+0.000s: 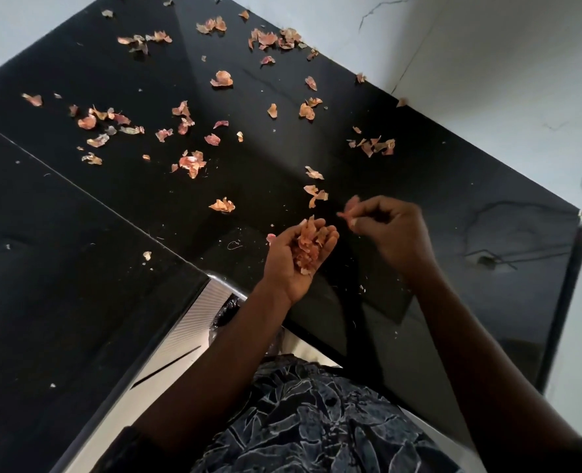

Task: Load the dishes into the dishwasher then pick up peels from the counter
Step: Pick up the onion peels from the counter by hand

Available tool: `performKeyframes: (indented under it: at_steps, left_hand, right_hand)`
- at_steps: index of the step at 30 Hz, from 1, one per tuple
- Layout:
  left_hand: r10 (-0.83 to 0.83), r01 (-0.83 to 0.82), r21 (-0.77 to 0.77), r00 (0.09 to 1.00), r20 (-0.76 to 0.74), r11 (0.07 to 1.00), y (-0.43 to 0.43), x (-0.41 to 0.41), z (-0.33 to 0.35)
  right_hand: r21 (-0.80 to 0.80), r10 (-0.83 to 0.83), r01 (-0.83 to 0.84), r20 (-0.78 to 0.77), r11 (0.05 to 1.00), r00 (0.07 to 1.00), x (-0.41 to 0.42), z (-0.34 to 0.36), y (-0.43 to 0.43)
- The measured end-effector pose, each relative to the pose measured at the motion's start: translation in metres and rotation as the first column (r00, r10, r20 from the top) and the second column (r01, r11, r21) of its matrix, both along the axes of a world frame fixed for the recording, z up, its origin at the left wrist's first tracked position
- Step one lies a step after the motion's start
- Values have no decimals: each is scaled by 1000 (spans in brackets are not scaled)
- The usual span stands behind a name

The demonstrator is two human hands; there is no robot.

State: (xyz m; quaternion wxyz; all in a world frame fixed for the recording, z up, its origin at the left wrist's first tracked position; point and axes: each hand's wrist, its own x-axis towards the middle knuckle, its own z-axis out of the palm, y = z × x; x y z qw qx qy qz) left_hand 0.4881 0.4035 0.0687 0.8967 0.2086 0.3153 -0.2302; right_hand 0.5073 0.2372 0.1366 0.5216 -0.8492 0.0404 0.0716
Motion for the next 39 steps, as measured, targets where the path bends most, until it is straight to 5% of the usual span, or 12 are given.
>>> performKeyframes:
  at_steps: [3, 5, 9, 12, 17, 21, 30, 35, 39]
  left_hand:
    - [-69, 68, 73, 997, 22, 995, -1, -7, 3]
    - [-81, 79, 110, 997, 17, 991, -1, -11, 4]
    - [28, -28, 16, 1000, 10, 999, 7, -13, 4]
    - [109, -108, -74, 994, 15, 991, 17, -15, 2]
    - [203, -200, -83, 979, 33, 976, 33, -24, -3]
    - [302, -296, -108, 953, 36, 949, 47, -35, -5]
    - [491, -486, -85, 870, 50, 870, 76, -57, -10]
    - [529, -523, -88, 845, 73, 848, 80, -67, -11]
    - [541, -534, -93, 838, 71, 840, 76, -73, -10]
  right_hand:
    - [-360, 361, -314, 70, 879, 930, -22, -2, 31]
    - [-447, 472, -407, 41, 797, 881, -29, -5, 40]
    - [-228, 226, -183, 177, 956, 958, -24, 3, 28]
    - [-366, 91, -45, 109, 930, 990, -3, -15, -1]
    - [-509, 250, -303, -172, 806, 953, -11, -63, 11]
    - [-640, 416, -327, -13, 695, 909, -24, -72, 43]
    - [-553, 420, -304, 94, 776, 903, 11, -74, 74]
    - [-676, 661, -481, 12, 558, 750, -6, -83, 87]
    - [-733, 702, -429, 93, 528, 706, -13, -79, 85]
